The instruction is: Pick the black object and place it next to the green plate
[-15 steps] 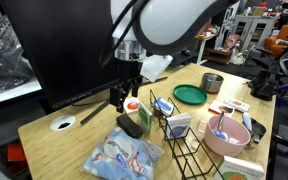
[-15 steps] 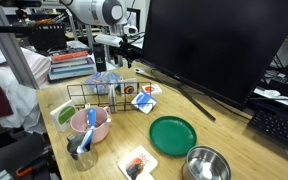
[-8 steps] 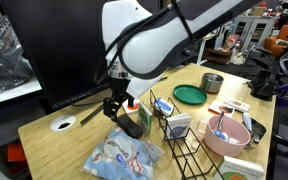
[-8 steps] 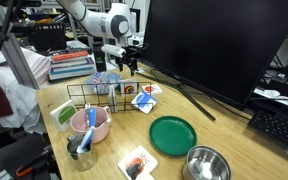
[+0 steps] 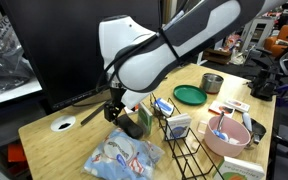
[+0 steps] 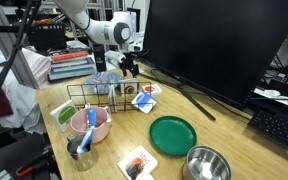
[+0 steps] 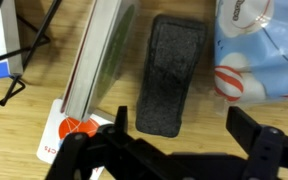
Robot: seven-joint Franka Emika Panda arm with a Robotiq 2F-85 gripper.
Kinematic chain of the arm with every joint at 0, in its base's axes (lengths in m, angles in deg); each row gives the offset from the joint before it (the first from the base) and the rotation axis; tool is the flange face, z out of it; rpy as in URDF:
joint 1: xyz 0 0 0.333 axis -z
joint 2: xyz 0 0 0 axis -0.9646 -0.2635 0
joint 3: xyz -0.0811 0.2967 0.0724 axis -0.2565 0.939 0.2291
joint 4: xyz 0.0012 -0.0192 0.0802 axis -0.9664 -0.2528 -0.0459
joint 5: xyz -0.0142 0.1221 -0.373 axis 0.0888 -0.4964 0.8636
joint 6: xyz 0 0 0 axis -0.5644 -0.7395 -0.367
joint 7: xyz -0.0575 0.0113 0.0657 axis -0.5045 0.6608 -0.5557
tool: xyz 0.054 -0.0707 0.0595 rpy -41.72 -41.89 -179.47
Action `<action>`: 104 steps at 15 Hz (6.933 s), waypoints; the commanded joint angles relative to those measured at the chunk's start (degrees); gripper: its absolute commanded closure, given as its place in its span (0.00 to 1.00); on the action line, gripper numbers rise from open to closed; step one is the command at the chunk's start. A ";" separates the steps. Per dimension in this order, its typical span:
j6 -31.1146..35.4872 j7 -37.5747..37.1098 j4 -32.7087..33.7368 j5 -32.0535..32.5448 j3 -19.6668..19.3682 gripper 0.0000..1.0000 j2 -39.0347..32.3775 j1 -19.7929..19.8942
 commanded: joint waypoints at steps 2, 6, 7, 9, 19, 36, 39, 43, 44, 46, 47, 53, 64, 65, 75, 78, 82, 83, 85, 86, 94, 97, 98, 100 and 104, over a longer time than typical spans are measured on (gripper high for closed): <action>-4.41 -4.65 2.32 1.94 -2.55 0.00 -1.34 -2.06; -6.01 -4.66 3.48 1.89 -2.13 0.00 -3.22 -2.34; -6.53 -4.59 3.89 1.92 -2.08 0.00 -3.55 -2.44; -7.59 -4.28 4.75 1.58 -1.79 0.00 -4.77 -2.46; -9.16 -2.91 9.77 -0.63 -0.49 0.00 -8.62 -1.58; -6.81 -2.53 10.01 -1.66 -0.08 0.74 -7.37 -1.20; -5.62 -2.58 8.63 -1.64 -0.10 0.74 -5.64 -1.01; -3.78 -2.30 4.87 -1.30 -0.21 0.74 -1.09 -0.52; -3.30 -2.10 3.93 -1.38 -0.15 0.74 0.03 -0.25; -1.93 -1.07 1.25 -1.72 0.16 0.74 3.20 0.59; -1.54 -0.88 0.03 -1.84 0.29 0.74 4.86 1.17; 0.54 -4.54 -10.95 -2.56 -1.97 0.74 15.85 5.69; 5.61 -10.82 -27.15 -1.37 -5.05 0.49 28.05 12.23; 5.86 -11.09 -27.38 -1.37 -4.92 0.49 28.18 12.09; 2.25 -29.35 -16.27 -5.37 -8.09 0.74 17.94 13.89; 0.31 -36.22 -12.02 -7.05 -9.42 0.74 14.39 14.95; -1.95 -44.14 -7.36 -11.77 -9.14 0.74 9.84 16.70; -2.32 -45.87 -6.48 -12.55 -9.11 0.74 8.77 16.89; -3.10 -49.60 -4.89 -13.23 -9.27 0.74 7.19 16.90; -2.33 -51.19 -3.97 -13.23 -9.33 0.74 6.13 16.86; -1.84 -57.37 1.02 -11.85 -9.75 0.74 1.11 16.46; -3.37 -59.55 2.56 -11.54 -10.03 0.74 -0.45 16.41; -4.20 -60.38 3.12 -11.63 -10.09 0.74 -0.85 16.44; -6.19 -60.95 3.80 -11.98 -9.66 0.73 -1.33 16.83; -9.33 -61.09 5.18 -12.38 -9.04 0.11 -1.84 17.35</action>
